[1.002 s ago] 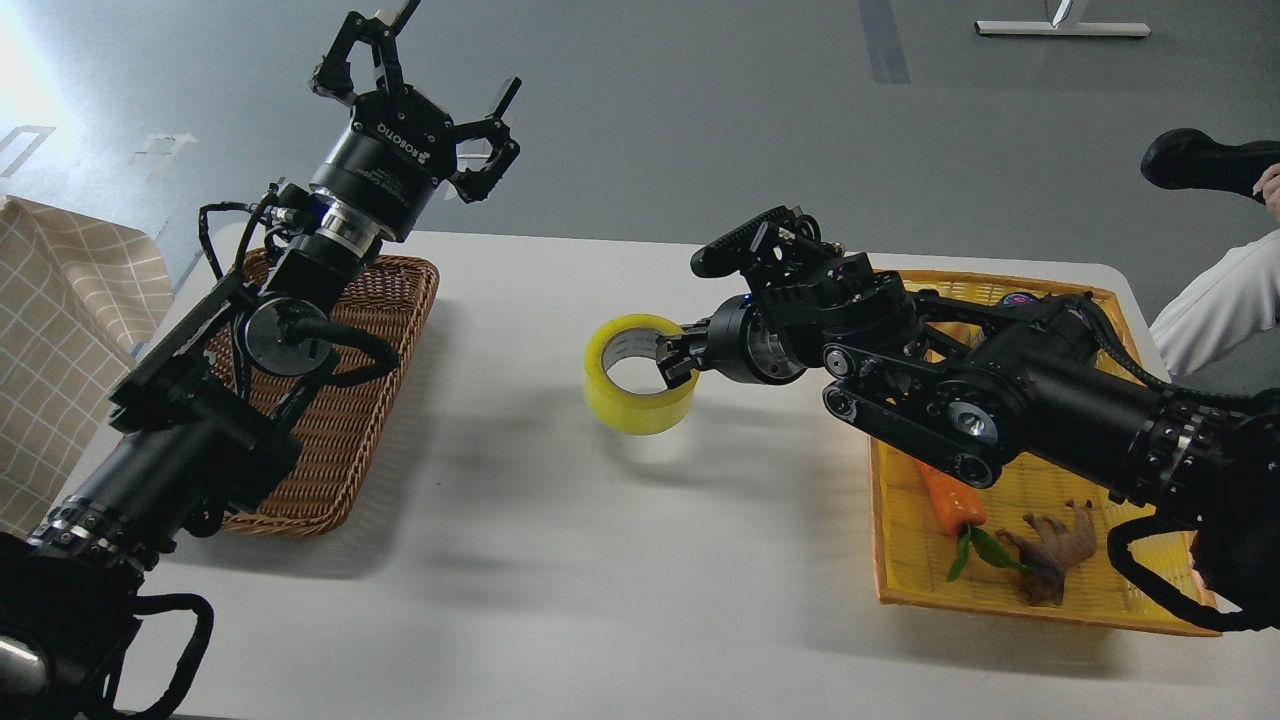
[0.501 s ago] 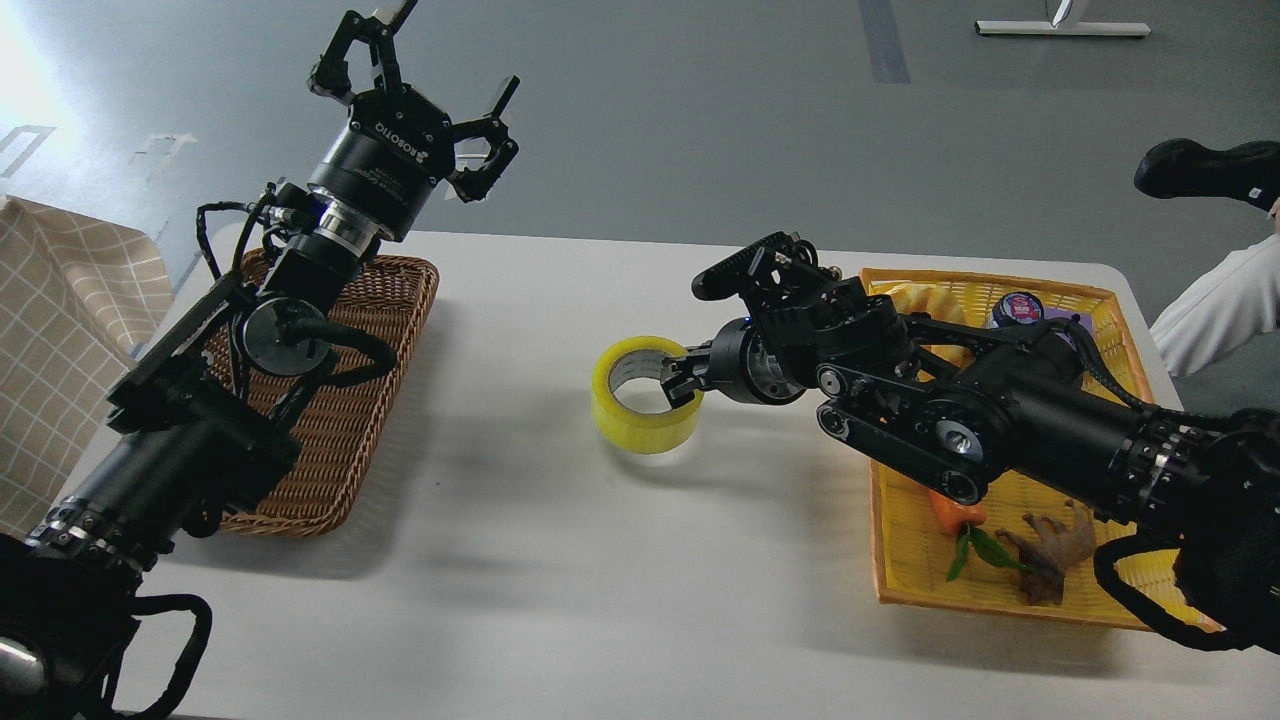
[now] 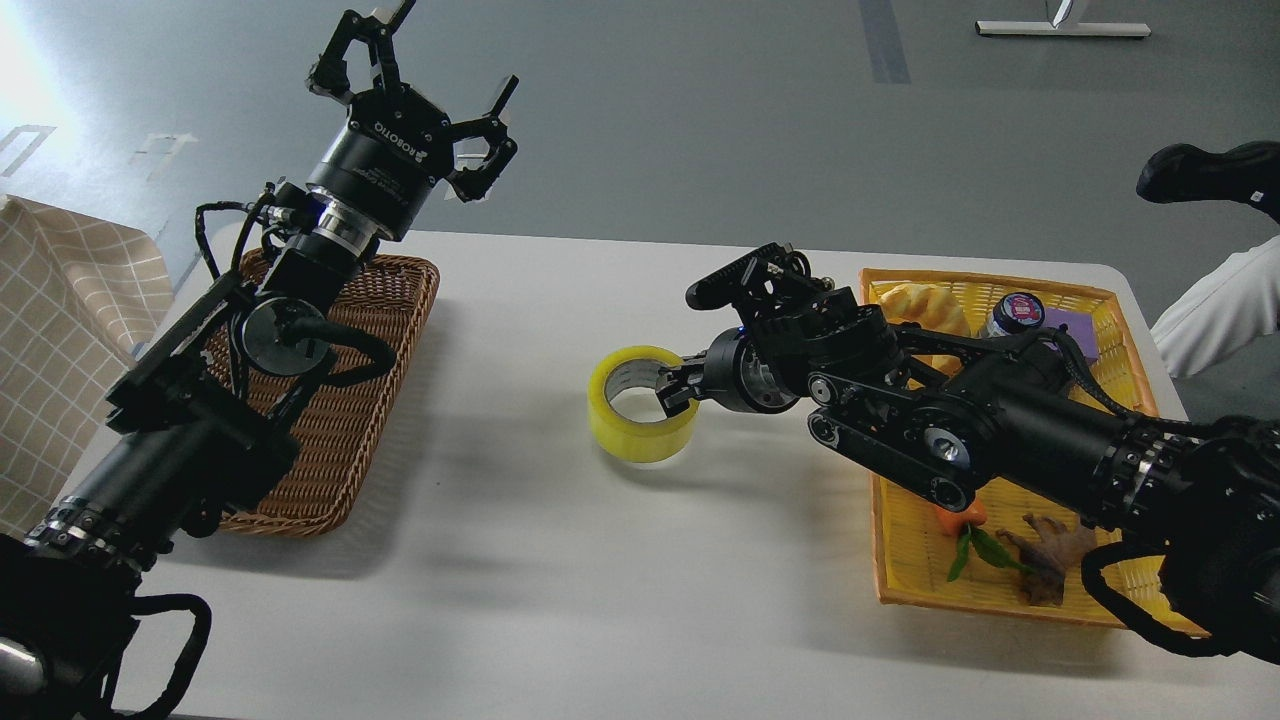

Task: Place and transfer tape with both arms
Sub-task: 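Carry the tape toward the left arm and set it on the table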

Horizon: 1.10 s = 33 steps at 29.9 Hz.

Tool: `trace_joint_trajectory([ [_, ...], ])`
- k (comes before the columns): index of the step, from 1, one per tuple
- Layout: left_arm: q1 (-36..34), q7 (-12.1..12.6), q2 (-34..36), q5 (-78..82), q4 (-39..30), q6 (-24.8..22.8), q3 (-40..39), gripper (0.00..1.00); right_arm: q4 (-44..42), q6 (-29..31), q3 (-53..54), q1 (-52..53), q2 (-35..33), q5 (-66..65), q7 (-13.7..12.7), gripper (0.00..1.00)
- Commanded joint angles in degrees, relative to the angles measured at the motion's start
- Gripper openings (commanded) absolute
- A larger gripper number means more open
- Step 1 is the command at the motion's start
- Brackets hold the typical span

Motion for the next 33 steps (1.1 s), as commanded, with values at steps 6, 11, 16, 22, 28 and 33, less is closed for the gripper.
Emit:
trace_joint_trajectory([
  [6, 0.0, 0.0, 0.0, 0.0, -0.1, 0.0, -0.1, 0.98, -0.1, 0.0, 0.0, -1.8, 0.6, -2.2, 0.0, 0.00],
  [11, 0.0, 0.0, -0.1, 0.0, 0.0, 0.0, -0.2, 0.98, -0.6, 0.0, 0.0, -2.2, 0.7, -2.2, 0.0, 0.00],
  [16, 0.0, 0.0, -0.2, 0.0, 0.0, 0.0, -0.2, 0.98, -0.7, 0.0, 0.1, -2.5, 0.7, -2.2, 0.0, 0.00],
  [22, 0.0, -0.1, -0.2, 0.0, 0.0, 0.0, -0.2, 0.98, -1.8, -0.2, 0.1, -2.6, 0.7, -2.2, 0.0, 0.00],
  [28, 0.0, -0.1, 0.0, 0.0, -0.1, 0.0, -0.3, 0.98, -1.9, -2.3, 0.5, -2.5, 0.7, -2.0, 0.0, 0.25],
  [33, 0.0, -0.1, 0.0, 0.0, -0.1, 0.0, -0.3, 0.98, -1.9, -5.1, 0.8, -2.6, 0.7, -1.9, -0.1, 0.89],
])
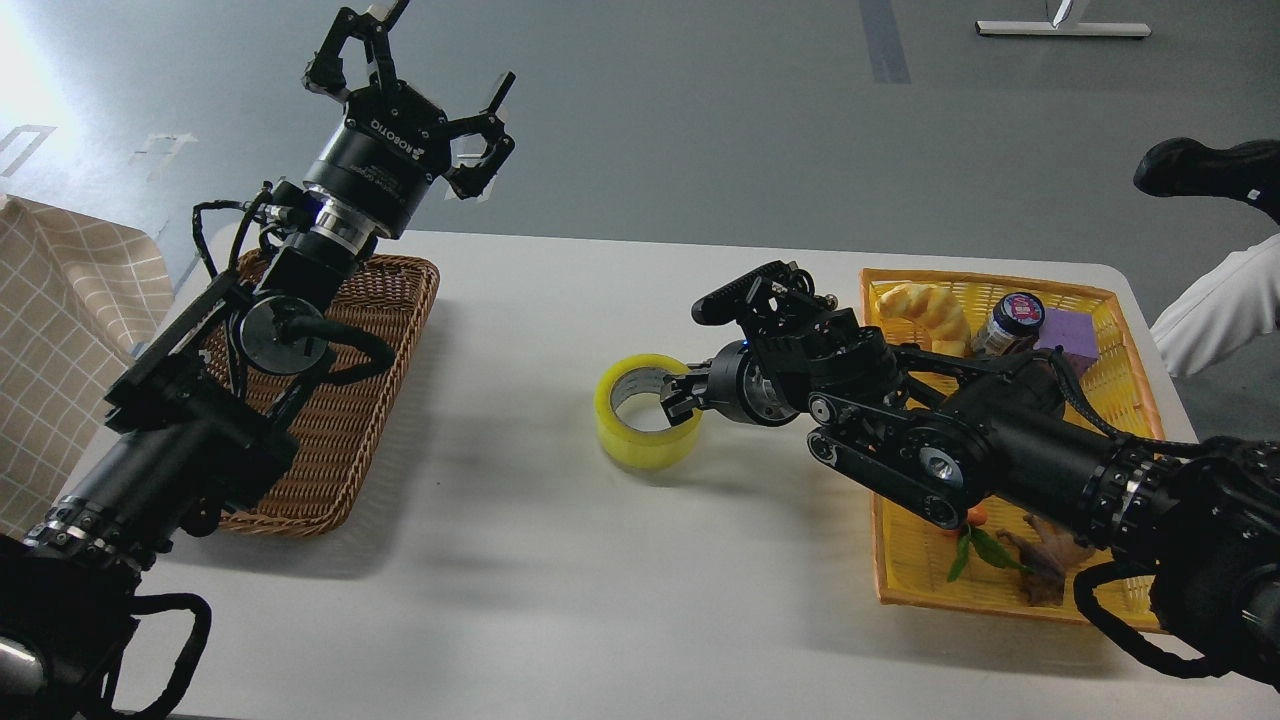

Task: Place and transfer tape with both arms
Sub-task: 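Carry the tape toward the left arm and set it on the table, then release the tape and withdraw the right gripper upward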

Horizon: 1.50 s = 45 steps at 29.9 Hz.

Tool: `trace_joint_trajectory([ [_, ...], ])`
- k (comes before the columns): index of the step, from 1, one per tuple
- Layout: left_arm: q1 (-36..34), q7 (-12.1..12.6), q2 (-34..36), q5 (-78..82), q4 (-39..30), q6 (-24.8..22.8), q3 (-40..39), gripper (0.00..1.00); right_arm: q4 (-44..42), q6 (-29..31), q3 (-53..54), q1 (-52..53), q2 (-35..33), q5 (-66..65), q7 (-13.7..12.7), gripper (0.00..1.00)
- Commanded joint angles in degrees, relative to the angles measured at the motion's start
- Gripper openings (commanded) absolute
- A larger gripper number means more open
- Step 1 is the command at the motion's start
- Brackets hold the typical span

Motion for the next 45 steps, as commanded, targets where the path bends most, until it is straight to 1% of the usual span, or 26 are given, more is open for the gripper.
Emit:
trace_joint_trajectory([
  [1, 0.0, 0.0, 0.0, 0.0, 0.0, 0.0, 0.0, 0.98, 0.0, -1.8, 0.2, -0.1, 0.0, 0.4, -0.1, 0.93],
  [9, 0.0, 0.0, 0.0, 0.0, 0.0, 0.0, -0.1, 0.98, 0.1, -1.9, 0.3, -0.4, 0.0, 0.6, -0.1, 0.93],
  [14, 0.0, 0.0, 0.0, 0.0, 0.0, 0.0, -0.1, 0.98, 0.3, -1.9, 0.6, -0.2, 0.0, 0.9, -0.1, 0.96],
  [20, 0.0, 0.0, 0.0, 0.0, 0.0, 0.0, -0.1, 0.98, 0.7, -1.5, 4.3, -0.3, 0.0, 1.2, -0.4, 0.99],
  [23, 0.0, 0.0, 0.2, 0.0, 0.0, 0.0, -0.2, 0.98, 1.4, -1.2, 7.8, -0.5, -0.1, 2.6, -0.5, 1.00],
  [26, -0.1, 0.0, 0.2, 0.0, 0.0, 0.0, -0.2, 0.98, 3.7, -1.2, 8.8, -0.5, -2.7, 5.7, -0.5, 1.00],
  [31, -0.1, 0.0, 0.2, 0.0, -0.1, 0.0, -0.2, 0.98, 10.5, -1.2, 10.2, -0.8, -10.5, 12.3, 0.1, 1.00],
  [32, -0.1, 0.0, 0.2, 0.0, -0.1, 0.0, -0.2, 0.98, 11.9, -1.2, 11.3, -1.4, -12.5, 14.6, 0.1, 1.00],
  [34, -0.1, 0.0, 0.2, 0.0, -0.1, 0.0, -0.2, 0.98, 13.1, -1.2, 13.1, -2.1, -14.0, 16.9, 0.2, 1.00],
  [36, -0.1, 0.0, 0.2, 0.0, -0.1, 0.0, -0.2, 0.98, 15.4, -1.2, 17.4, -4.0, -16.2, 21.3, 0.2, 1.00],
  [40, -0.1, 0.0, 0.1, 0.0, -0.1, 0.0, -0.2, 0.98, 18.1, -1.2, 24.7, -7.4, -18.6, 25.6, 0.3, 1.00],
  [43, -0.1, 0.1, 0.1, 0.0, -0.1, 0.0, -0.2, 0.98, 19.9, -0.8, 33.2, -11.7, -19.3, 29.0, 1.8, 1.00],
  [45, -0.1, 0.2, 0.1, 0.0, -0.1, 0.0, -0.2, 0.98, 20.2, 0.9, 38.8, -14.0, -19.3, 30.9, 3.2, 1.00],
])
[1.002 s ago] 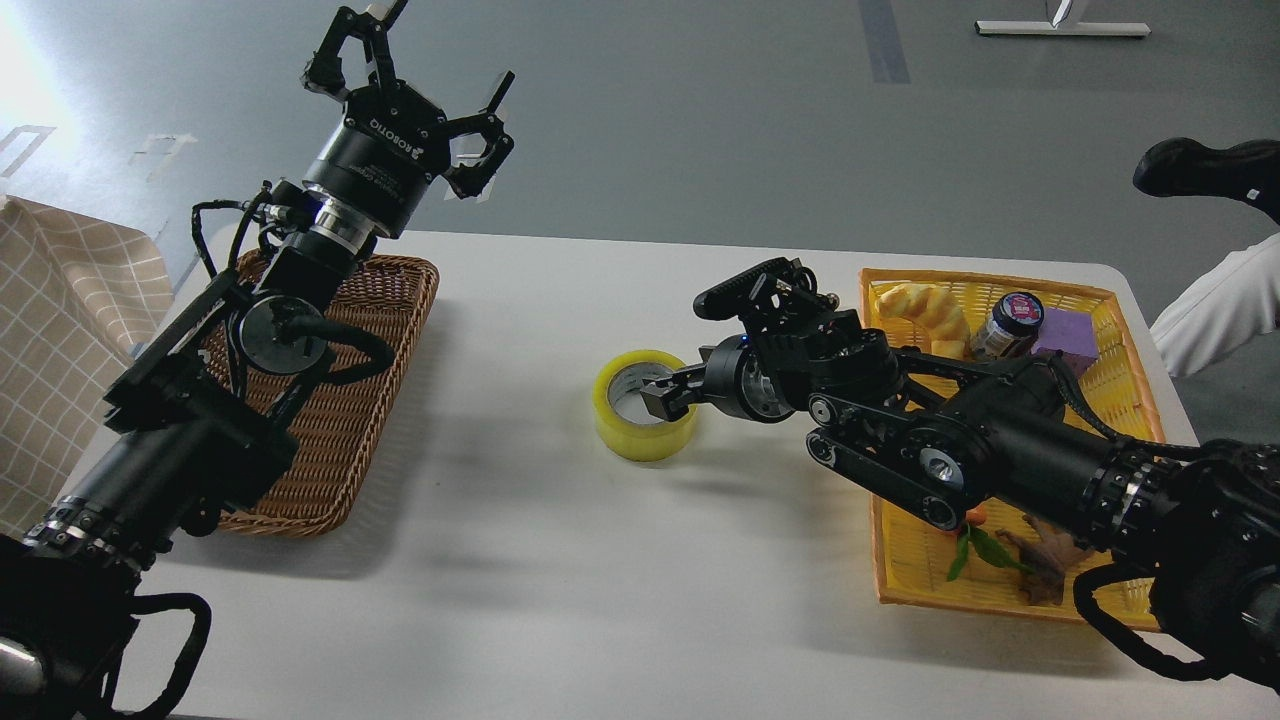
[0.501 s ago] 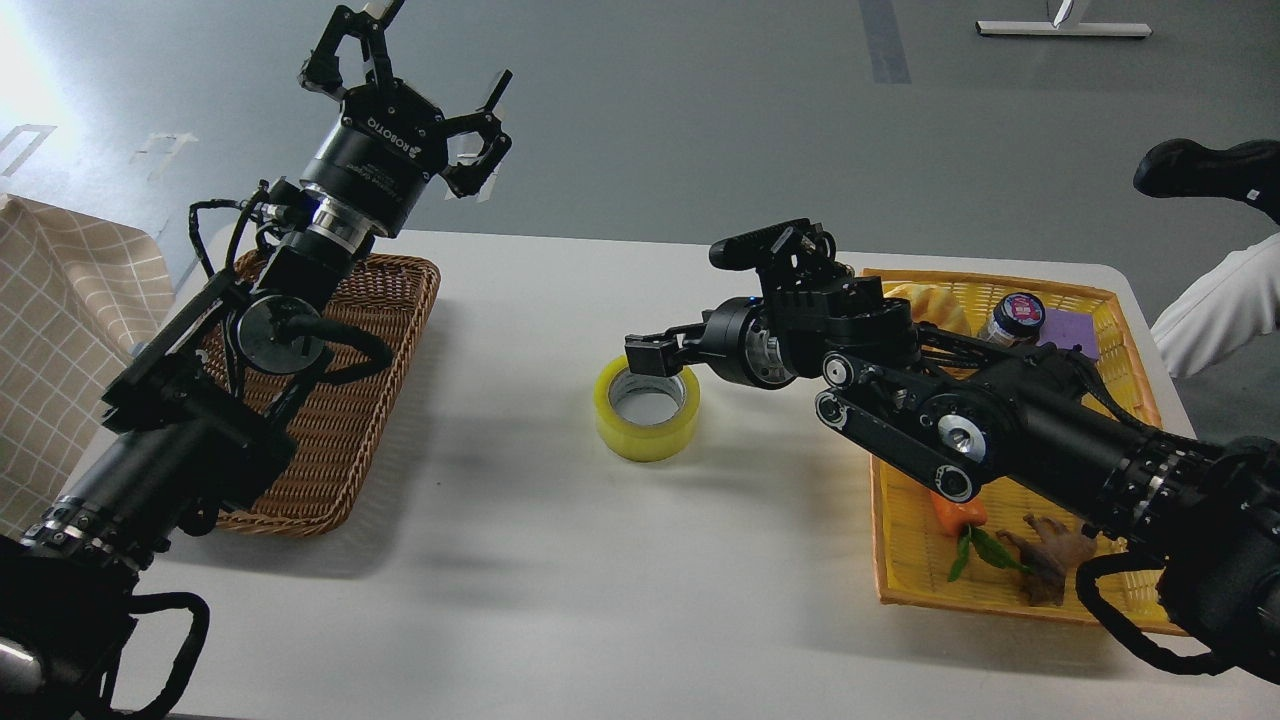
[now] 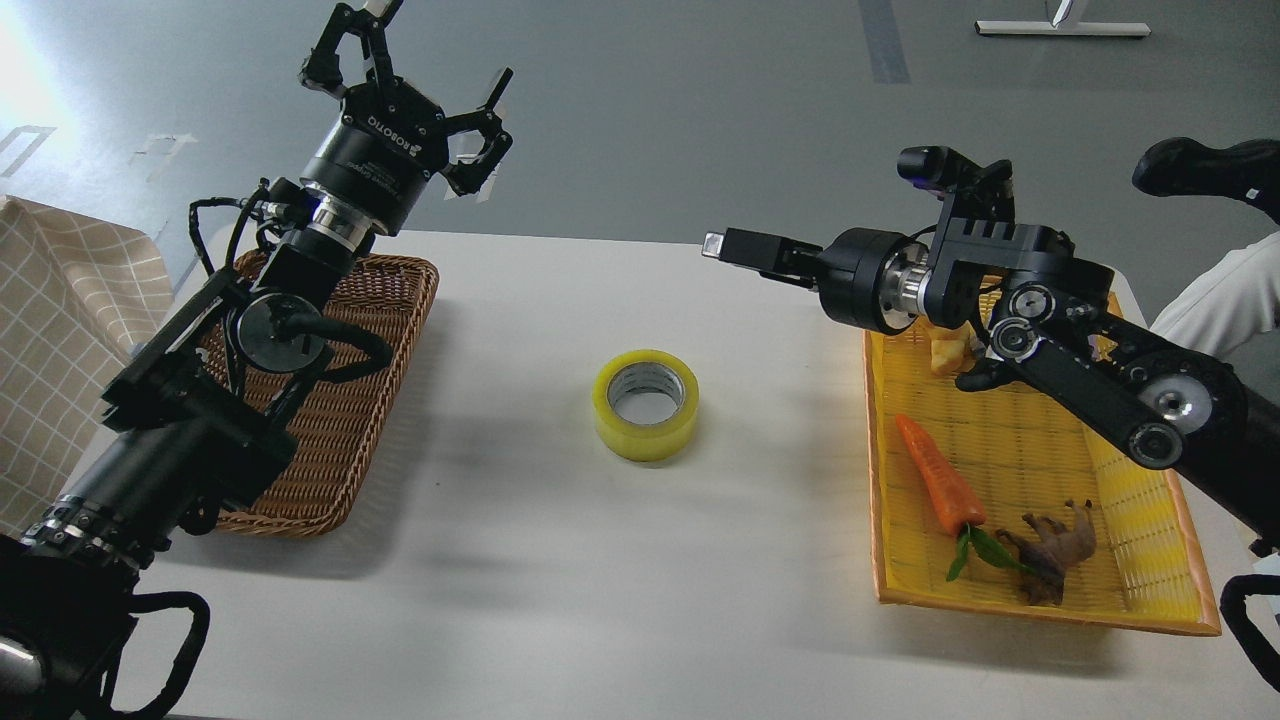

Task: Place and transfer tape with both arms
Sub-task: 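Release the tape and withdraw the right gripper upward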

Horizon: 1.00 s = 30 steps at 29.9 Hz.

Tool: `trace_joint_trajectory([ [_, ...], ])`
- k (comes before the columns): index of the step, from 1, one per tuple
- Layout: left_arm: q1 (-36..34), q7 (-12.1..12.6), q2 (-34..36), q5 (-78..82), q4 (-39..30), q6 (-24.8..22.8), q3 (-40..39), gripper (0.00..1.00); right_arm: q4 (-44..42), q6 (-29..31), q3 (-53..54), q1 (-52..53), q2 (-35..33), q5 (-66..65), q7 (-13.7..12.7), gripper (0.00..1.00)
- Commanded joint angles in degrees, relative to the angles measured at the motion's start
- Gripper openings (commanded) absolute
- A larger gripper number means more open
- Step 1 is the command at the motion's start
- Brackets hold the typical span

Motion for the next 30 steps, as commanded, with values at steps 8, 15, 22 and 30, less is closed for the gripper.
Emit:
trace_joint_trajectory([
  [8, -0.1, 0.4, 0.0, 0.0, 0.0, 0.0, 0.1, 0.98, 0.2, 4.4, 25.0, -10.7, 0.4, 19.9, 7.0, 1.00],
  [15, -0.1, 0.5, 0.0, 0.0, 0.0, 0.0, 0.2, 0.98, -2.6, 4.4, 34.5, -13.9, 0.6, 41.9, 6.9, 1.00],
  [22, -0.5, 0.6, 0.0, 0.0, 0.0, 0.0, 0.5, 0.98, -10.0, 4.4, 45.3, -13.9, 7.4, 54.7, 6.5, 1.00],
  [30, -0.9, 0.6, 0.2, 0.0, 0.0, 0.0, 0.4, 0.98, -11.1, 4.4, 47.5, -14.1, 13.1, 55.0, 6.3, 1.00],
])
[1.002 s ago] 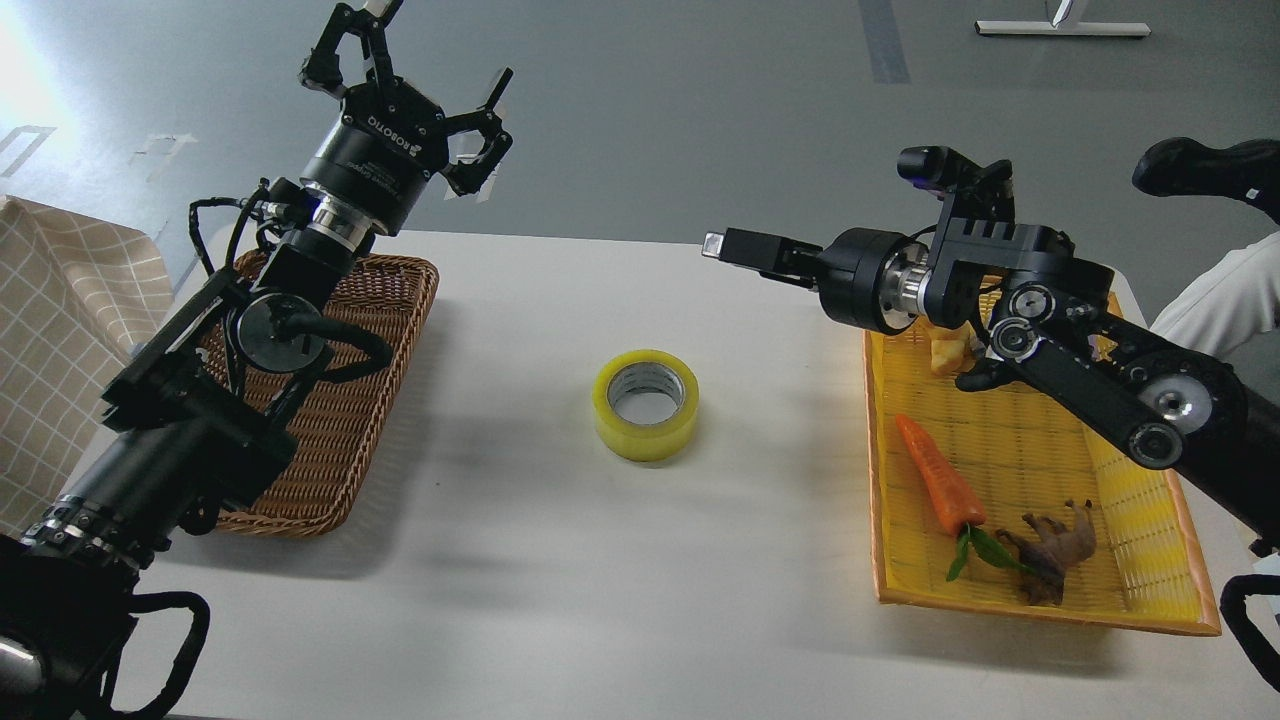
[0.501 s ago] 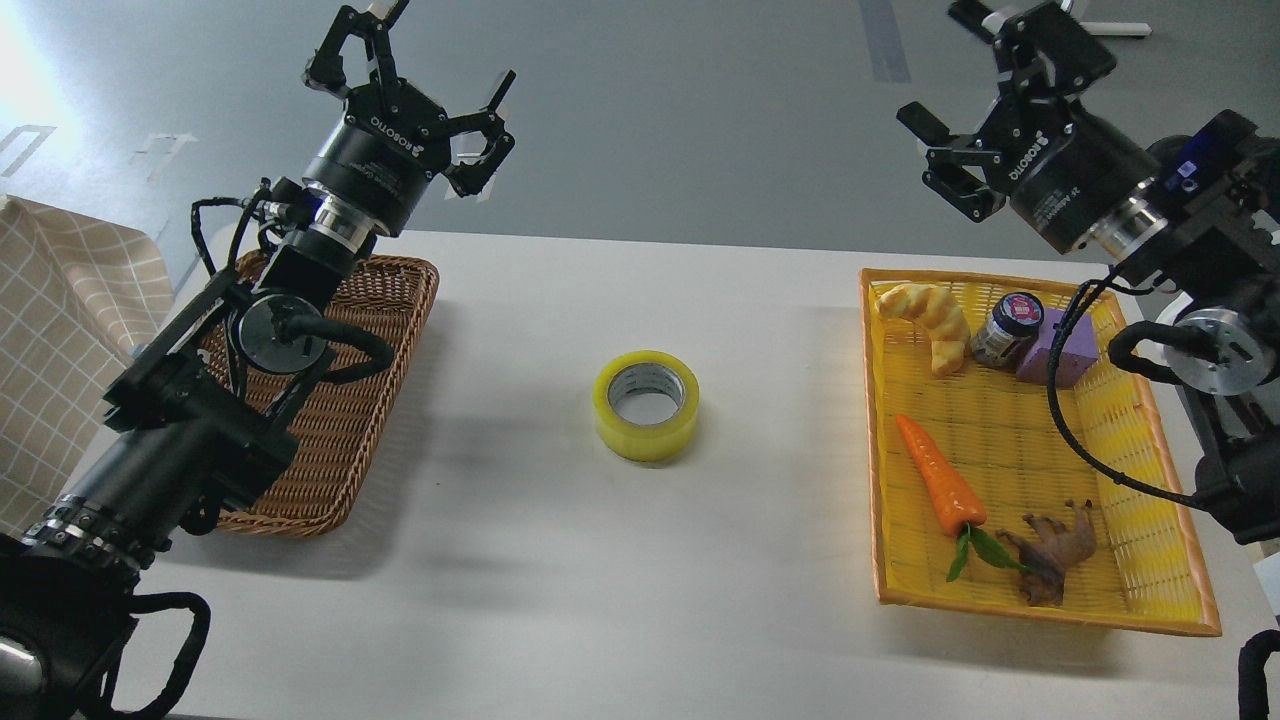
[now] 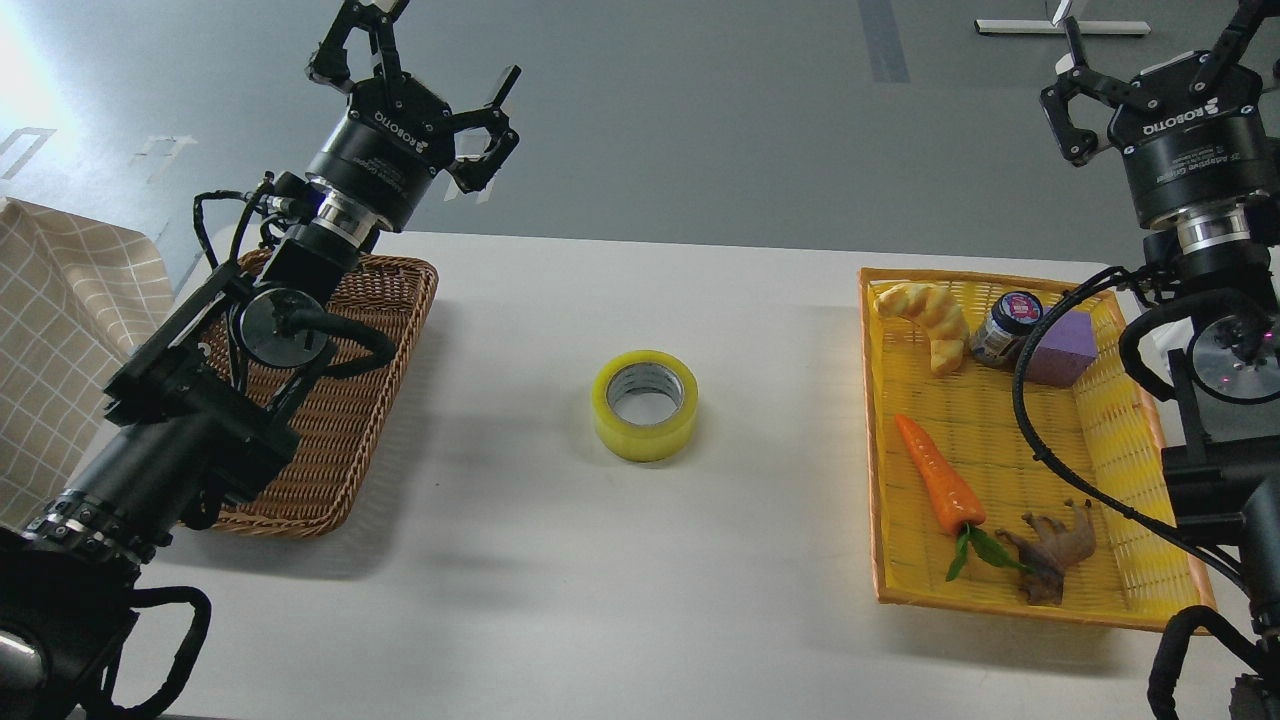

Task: Place and transfer tape with both arms
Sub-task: 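Release the tape and withdraw the right gripper upward, then reach the left gripper toward the tape roll on the table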

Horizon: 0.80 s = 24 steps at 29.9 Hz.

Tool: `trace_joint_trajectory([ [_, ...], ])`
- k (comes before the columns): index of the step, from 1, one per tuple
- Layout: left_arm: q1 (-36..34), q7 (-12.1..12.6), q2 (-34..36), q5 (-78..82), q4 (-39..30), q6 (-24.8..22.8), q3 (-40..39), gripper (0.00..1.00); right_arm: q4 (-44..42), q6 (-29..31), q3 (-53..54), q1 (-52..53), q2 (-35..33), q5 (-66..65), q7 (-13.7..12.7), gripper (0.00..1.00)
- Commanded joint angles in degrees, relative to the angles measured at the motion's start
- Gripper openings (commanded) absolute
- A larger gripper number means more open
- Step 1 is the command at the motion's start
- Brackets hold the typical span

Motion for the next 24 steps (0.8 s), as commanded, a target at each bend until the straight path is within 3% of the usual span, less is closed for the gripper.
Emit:
trace_joint_trajectory([
  [1, -0.1, 0.0, 0.1, 0.0, 0.0, 0.0, -0.1, 0.98, 0.0, 0.0, 0.0, -0.3, 1.4, 0.0, -0.1, 1.00],
  [24, -0.2, -0.3, 1.3, 0.2, 0.0, 0.0, 0.0, 0.98, 0.7, 0.0, -0.4, -1.1, 1.5, 0.0, -0.1, 1.00],
])
